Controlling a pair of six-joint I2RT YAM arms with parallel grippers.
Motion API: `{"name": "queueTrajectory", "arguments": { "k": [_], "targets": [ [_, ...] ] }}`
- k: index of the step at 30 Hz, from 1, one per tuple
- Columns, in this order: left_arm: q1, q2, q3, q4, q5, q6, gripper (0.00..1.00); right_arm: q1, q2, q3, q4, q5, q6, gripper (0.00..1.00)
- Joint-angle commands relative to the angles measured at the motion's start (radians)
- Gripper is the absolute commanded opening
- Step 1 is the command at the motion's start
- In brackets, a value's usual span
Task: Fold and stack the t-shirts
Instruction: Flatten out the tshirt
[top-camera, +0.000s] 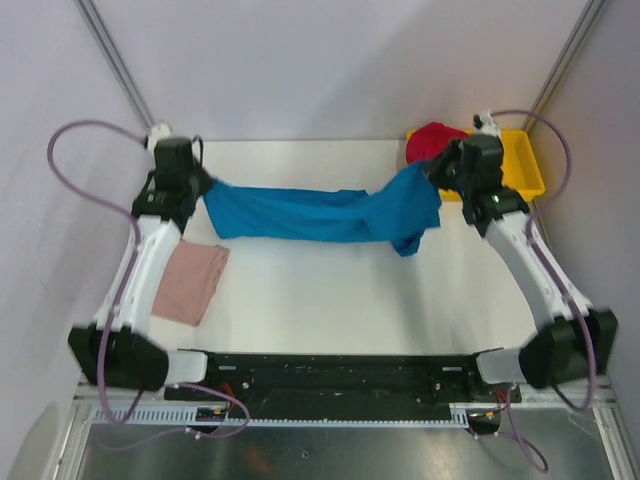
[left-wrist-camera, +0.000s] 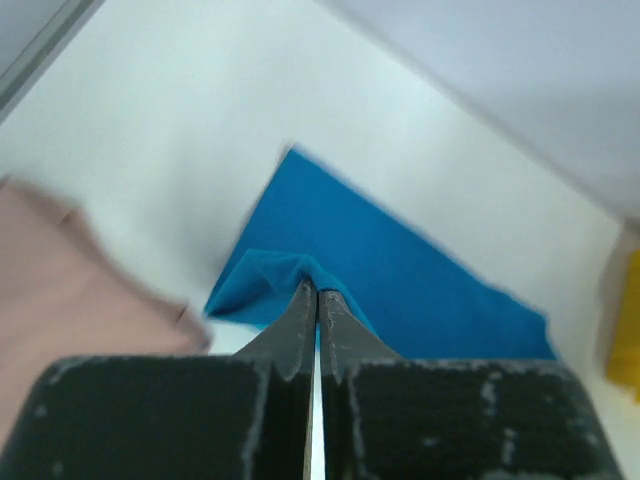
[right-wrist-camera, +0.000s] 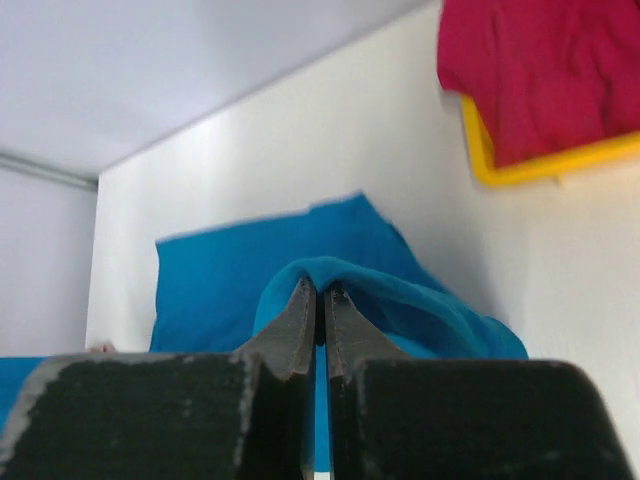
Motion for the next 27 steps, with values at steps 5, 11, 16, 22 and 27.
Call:
{"name": "queueTrajectory", "arguments": {
  "k": [5, 11, 16, 22, 27],
  "targets": [
    [0.041, 0.405, 0.736, 0.171, 0.119, 0.101, 0.0, -0.102, 0.318, 0.508, 0.369, -0.059, 0.015, 0.0],
    [0.064, 0.415, 0.968, 0.169, 0.118, 0.114, 0.0, -0.139, 0.318, 0.703, 0.355, -0.058, 0.009, 0.0],
    [0.084, 0.263, 0.782, 0.171, 0.086, 0.113, 0.0, -0.191, 0.214, 0.517, 0.358, -0.1, 0.05, 0.0],
    [0.085, 0.029, 0.26, 0.17, 0.128, 0.059, 0.0, -0.223, 0.037, 0.122, 0.243, -0.174, 0.125, 0.0],
    [0.083, -0.143, -0.226, 0.164, 0.176, -0.014, 0.0, -0.223, -0.095, -0.188, 0.072, -0.216, 0.117, 0.0]
  ]
}}
